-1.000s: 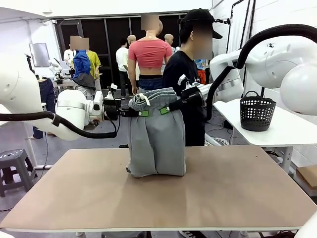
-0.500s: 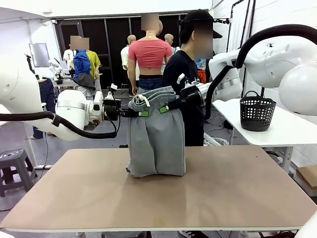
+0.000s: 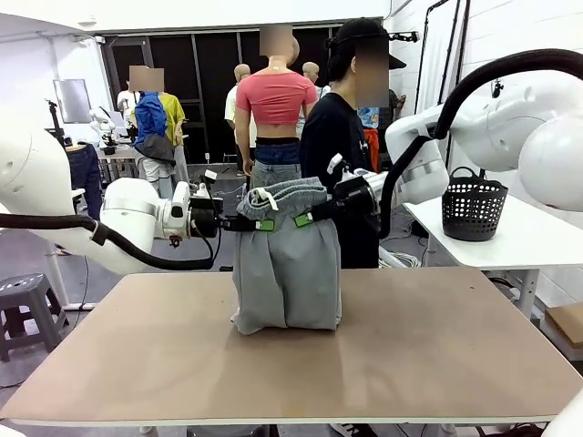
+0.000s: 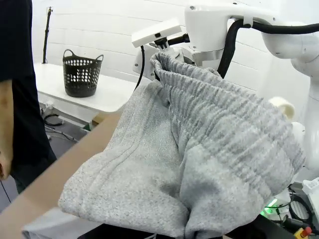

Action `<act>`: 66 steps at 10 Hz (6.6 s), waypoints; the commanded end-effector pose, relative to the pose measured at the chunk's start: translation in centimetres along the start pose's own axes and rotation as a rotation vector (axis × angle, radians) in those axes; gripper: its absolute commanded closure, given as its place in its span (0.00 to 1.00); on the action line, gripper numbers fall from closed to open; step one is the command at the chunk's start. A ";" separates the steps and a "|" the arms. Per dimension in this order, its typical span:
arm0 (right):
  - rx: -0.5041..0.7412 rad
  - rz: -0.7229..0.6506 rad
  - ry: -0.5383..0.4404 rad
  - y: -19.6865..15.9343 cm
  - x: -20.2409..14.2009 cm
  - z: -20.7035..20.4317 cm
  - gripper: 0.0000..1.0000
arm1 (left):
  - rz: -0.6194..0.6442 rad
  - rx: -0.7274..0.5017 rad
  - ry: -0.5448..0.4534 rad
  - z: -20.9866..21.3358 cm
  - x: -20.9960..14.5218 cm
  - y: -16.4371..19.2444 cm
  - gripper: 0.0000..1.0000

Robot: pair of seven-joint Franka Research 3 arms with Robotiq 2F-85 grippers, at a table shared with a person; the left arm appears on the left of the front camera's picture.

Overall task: Fold the training pants.
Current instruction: Fold the Training pants in half.

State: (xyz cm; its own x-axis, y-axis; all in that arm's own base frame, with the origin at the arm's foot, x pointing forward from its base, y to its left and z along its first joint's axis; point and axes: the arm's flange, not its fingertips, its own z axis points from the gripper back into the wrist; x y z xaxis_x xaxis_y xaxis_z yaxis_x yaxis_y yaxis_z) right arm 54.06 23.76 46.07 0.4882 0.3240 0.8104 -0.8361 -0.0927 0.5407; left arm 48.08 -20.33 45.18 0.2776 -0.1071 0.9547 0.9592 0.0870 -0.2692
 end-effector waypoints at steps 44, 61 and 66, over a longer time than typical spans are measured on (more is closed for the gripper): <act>-0.117 -0.806 -0.187 -15.1 -11.0 0.2 1.00 | 0.918 0.025 0.183 -3.0 -12.1 14.8 1.00; -0.226 -1.021 -0.186 -19.0 -13.8 1.0 0.39 | 1.135 0.088 0.151 -0.3 -16.3 17.8 0.38; -0.413 -1.044 -0.162 -16.6 -12.3 4.9 0.00 | 1.140 0.149 0.129 3.0 -15.1 16.5 0.00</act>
State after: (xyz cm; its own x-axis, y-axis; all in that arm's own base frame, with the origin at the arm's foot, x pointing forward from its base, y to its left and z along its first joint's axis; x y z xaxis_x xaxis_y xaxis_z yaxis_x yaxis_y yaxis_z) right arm 63.92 17.13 27.16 0.9966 -0.0505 0.0649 -0.0384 0.4124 0.9102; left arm 60.40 -15.48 25.61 0.9855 0.0071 0.1694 0.1607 0.2784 -0.9469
